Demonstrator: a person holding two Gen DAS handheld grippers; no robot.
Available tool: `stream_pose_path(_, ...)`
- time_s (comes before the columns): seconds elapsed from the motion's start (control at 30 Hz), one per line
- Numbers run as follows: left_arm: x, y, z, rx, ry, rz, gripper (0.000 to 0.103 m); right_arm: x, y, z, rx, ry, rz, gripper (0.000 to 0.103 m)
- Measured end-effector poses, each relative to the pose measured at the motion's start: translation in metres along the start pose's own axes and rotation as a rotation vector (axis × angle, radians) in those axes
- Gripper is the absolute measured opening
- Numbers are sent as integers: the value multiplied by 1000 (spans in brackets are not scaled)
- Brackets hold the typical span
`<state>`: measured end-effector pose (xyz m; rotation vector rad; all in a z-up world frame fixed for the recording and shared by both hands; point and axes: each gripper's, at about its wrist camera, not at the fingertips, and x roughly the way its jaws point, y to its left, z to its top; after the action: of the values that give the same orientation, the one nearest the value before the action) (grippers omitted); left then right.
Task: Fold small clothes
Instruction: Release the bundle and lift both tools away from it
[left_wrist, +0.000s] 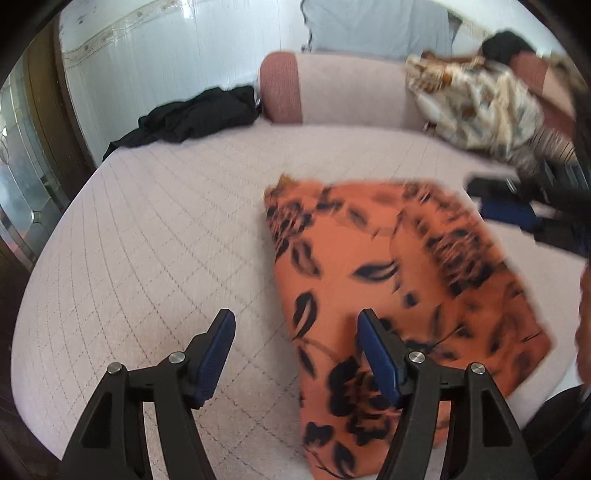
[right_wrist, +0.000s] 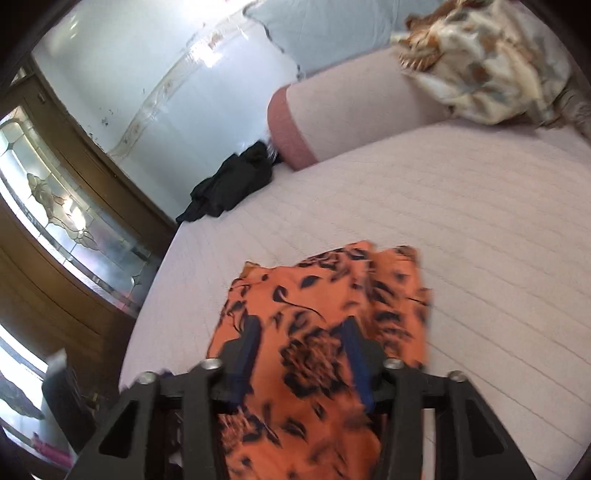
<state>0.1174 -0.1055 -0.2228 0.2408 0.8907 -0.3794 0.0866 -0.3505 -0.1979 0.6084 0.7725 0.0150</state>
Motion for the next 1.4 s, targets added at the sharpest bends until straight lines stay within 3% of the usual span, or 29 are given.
stream_pose_path(0.1, 9, 7, -7, -14, 26, -14, 74, 54, -19, 3, 143, 132, 15, 39)
stream_pose_path(0.17, 6, 9, -5, -18, 27, -15, 74, 84, -43, -6, 247, 206, -32, 27)
stream_pose_path(0.23, 0, 8, -3, -10, 9, 2, 74, 77, -48, -5, 263, 178, 12, 27)
stream_pose_path(0.33, -11, 6, 1, -7, -10, 14, 74, 51, -43, -7, 233, 174, 11, 29)
stream_pose_path(0.5, -44, -1, 7, 3, -98, 29, 74, -2, -29, -32, 153, 163, 42, 29)
stream_pose_path(0.63, -72, -5, 12, 6, -151, 27, 74, 6, -26, -72, 83, 226, -36, 30)
stream_pose_path(0.83, -109, -8, 23, 21, -214, 42, 74, -14, -11, -72, 61, 211, -66, 29)
stream_pose_path(1.1, -153, -9, 29, 7, -277, 76, 77, -95, 40, -61, -84, 18, -107, 30)
stream_pose_path(1.17, -165, -11, 28, 6, -292, 86, 82, -115, 53, -60, -128, -30, -131, 37)
stream_pose_path(1.2, -171, -11, 28, 3, -304, 90, 85, -127, 59, -63, -149, -56, -143, 55)
stream_pose_path(1.27, -184, -12, 27, -1, -328, 99, 88, -147, 67, -65, -172, -113, -149, 78)
stream_pose_path(1.4, -206, -15, 27, -5, -355, 124, 90, -181, 84, -77, -259, -199, -221, 78)
